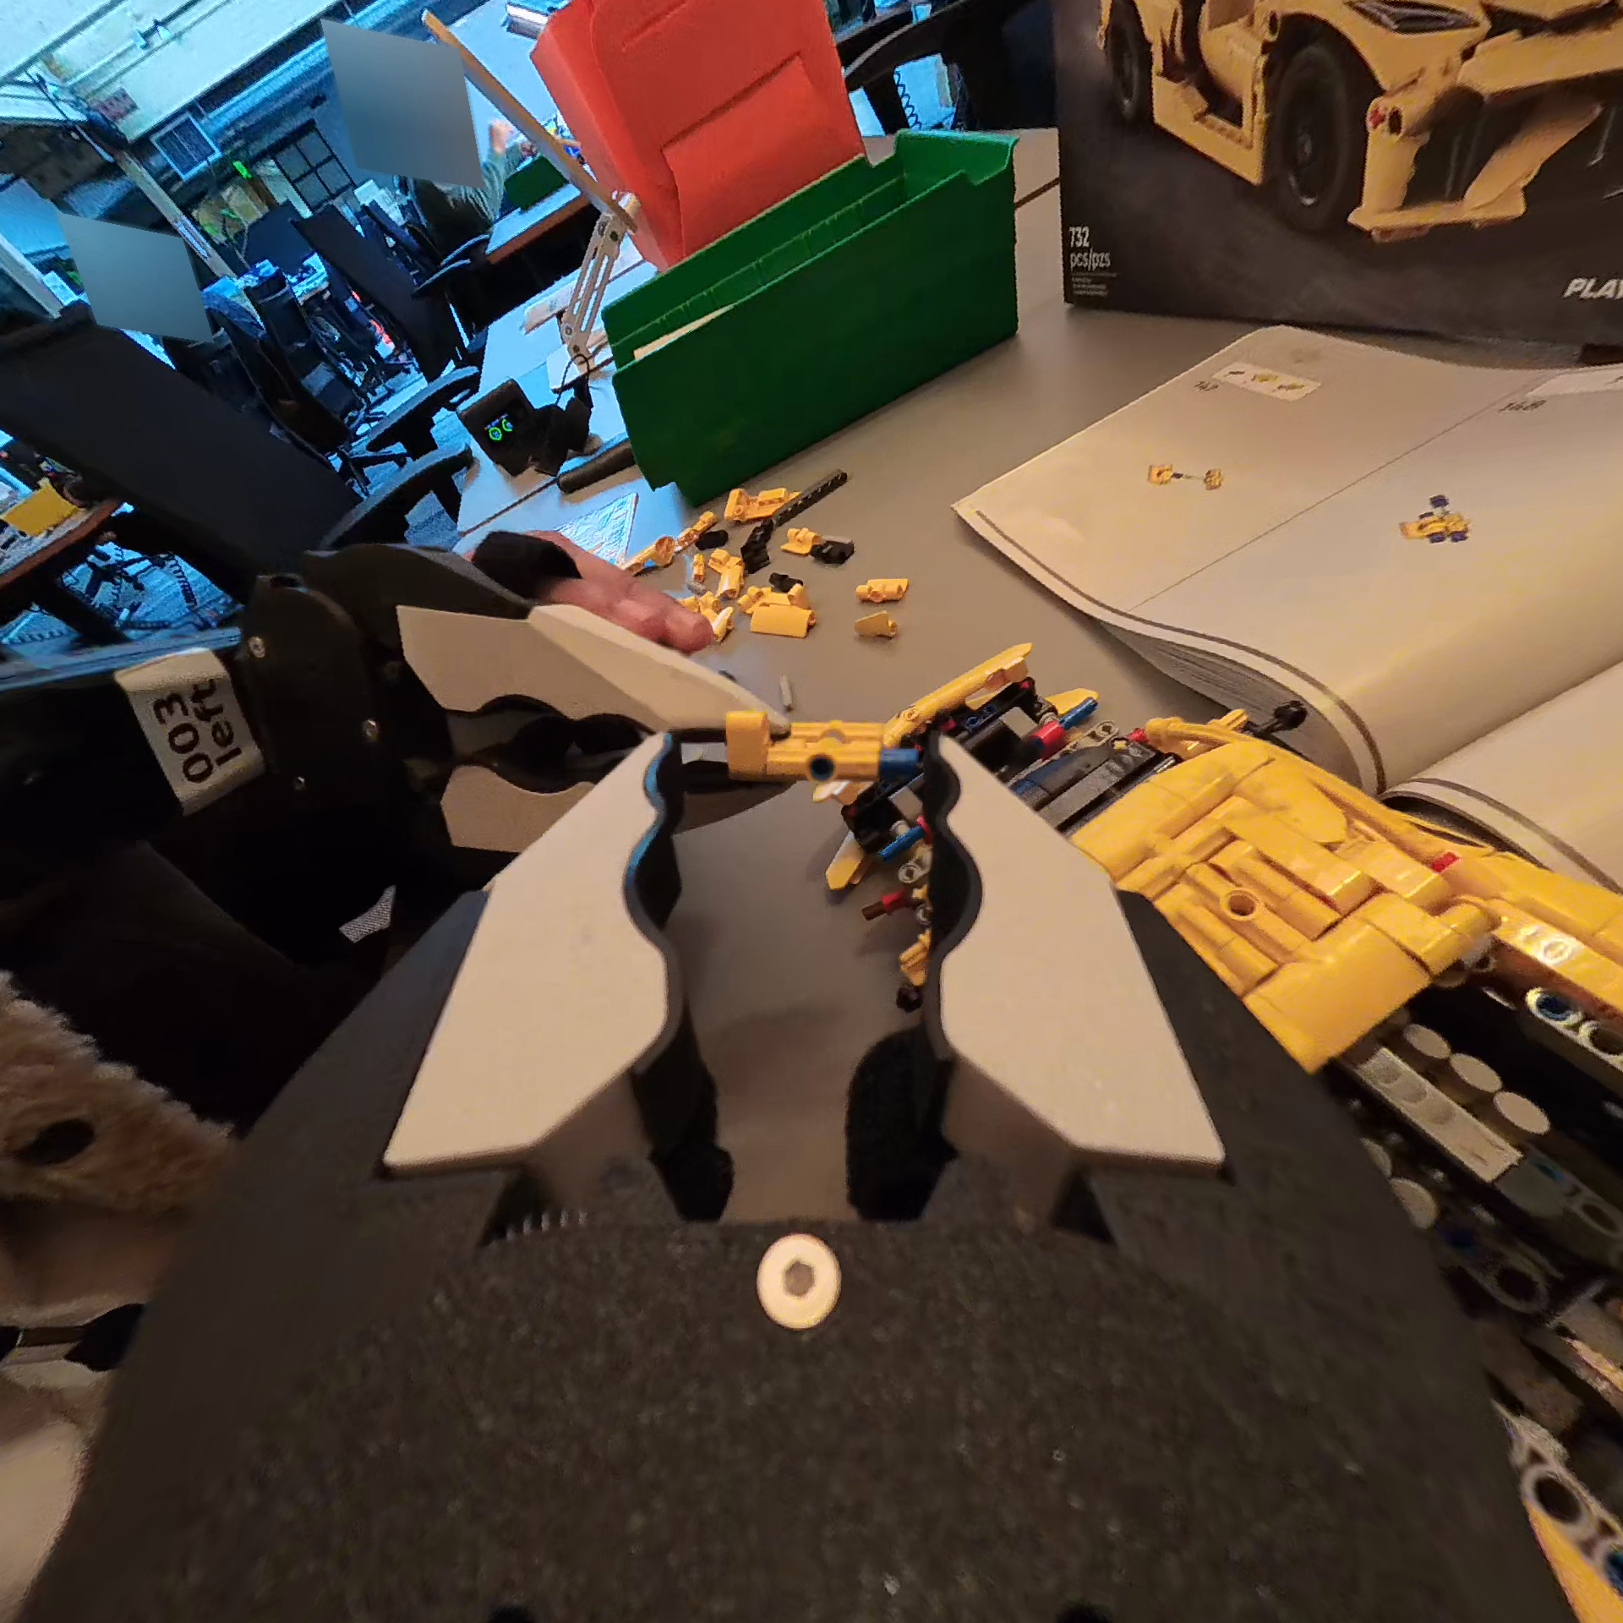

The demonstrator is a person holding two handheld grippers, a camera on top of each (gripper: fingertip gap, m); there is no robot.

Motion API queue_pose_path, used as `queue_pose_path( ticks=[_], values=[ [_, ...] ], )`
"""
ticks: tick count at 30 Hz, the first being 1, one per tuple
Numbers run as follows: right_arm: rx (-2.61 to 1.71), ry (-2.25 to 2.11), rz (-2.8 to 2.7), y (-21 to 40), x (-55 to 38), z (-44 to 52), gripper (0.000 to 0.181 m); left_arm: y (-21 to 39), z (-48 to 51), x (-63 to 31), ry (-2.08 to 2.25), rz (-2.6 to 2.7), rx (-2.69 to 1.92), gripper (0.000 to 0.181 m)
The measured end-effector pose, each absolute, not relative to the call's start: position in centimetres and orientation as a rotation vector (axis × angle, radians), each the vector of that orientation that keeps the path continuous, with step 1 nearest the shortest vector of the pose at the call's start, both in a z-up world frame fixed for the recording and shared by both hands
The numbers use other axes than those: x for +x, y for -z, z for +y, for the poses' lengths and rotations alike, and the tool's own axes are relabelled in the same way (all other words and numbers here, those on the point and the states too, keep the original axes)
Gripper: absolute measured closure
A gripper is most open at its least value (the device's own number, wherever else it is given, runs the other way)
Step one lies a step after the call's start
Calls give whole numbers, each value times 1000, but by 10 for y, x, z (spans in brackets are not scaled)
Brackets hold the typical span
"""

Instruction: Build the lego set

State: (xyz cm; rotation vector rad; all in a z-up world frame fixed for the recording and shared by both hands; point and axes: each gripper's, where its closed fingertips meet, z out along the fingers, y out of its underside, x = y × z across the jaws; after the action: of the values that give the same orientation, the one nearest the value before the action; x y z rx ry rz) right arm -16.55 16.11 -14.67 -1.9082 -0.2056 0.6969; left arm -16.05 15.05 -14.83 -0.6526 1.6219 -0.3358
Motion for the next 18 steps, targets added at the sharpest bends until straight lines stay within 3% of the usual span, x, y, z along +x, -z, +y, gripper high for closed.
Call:
queue_pose_path(
  ticks=[18],
  values=[
    [-1940, -678, -250, 153, -166, 158, 140, 149, 145, -163, 418, 1605, -728, 174]
  ],
)
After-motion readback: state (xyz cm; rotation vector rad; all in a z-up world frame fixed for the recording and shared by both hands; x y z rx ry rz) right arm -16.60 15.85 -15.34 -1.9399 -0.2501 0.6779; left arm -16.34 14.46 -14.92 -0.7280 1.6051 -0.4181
